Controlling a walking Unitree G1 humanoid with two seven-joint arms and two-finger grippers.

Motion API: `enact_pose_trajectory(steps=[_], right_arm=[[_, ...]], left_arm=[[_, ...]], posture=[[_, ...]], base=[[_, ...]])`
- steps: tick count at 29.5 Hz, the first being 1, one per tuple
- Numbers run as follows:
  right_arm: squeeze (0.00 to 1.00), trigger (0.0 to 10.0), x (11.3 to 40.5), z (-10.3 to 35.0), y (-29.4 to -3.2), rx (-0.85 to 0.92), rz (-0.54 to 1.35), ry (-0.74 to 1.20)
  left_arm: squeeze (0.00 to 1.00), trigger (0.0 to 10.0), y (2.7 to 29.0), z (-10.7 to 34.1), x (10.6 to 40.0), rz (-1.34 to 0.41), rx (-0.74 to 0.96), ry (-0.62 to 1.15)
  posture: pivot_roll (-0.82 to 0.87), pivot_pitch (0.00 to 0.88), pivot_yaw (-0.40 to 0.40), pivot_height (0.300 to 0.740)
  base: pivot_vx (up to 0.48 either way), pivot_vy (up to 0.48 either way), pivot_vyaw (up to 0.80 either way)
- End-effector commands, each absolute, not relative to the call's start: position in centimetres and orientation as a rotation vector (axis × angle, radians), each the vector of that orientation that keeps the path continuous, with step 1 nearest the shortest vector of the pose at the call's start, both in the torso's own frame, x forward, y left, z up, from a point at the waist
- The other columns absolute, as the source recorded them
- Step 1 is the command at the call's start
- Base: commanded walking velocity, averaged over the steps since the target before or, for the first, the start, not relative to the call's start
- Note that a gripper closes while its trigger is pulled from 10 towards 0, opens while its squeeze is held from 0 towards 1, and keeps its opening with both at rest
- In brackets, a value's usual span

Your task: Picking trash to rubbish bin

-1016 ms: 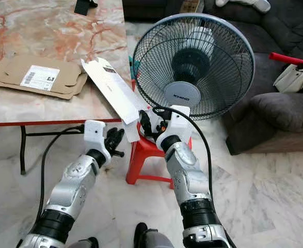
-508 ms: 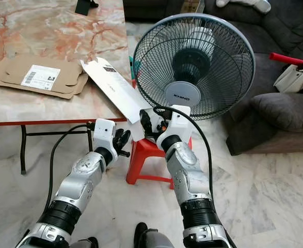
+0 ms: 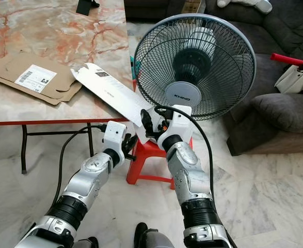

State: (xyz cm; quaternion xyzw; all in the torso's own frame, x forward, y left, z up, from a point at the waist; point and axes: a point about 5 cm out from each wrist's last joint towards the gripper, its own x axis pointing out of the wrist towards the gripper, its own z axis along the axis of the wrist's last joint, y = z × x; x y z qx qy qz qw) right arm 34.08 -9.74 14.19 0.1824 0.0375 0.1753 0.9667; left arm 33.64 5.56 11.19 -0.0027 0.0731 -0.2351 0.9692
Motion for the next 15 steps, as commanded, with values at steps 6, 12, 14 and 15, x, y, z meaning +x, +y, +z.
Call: enact_pose_trajectory(steps=[6,12,14,15], right_arm=[[0.00,10.0,34.1,14.7,-10.2,0.376,0.344,0.049],[0.00,10.0,34.2,14.8,-10.1,0.383,0.350,0.041],[0.00,10.0,34.2,14.8,-10.1,0.383,0.352,0.041],[0.00,10.0,34.2,14.8,-10.1,0.383,0.353,0.041]], left_arm=[[0.00,10.0,6.3,12.1,32.4,-0.479,0.024,0.098],[0.00,10.0,7.6,13.2,31.6,-0.456,0.039,0.068],[0.00,10.0,7.6,13.5,31.4,-0.460,0.036,0.069],[0.00,10.0,7.6,13.6,31.4,-0.462,0.035,0.068]], posture=[[0.00,0.173,-0.125,0.740],[0.01,0.165,-0.128,0.740],[0.01,0.165,-0.128,0.740],[0.01,0.165,-0.128,0.740]], base=[[0.000,0.000,0.00],[0.000,0.000,0.00],[0.000,0.000,0.00],[0.000,0.000,0.00]])
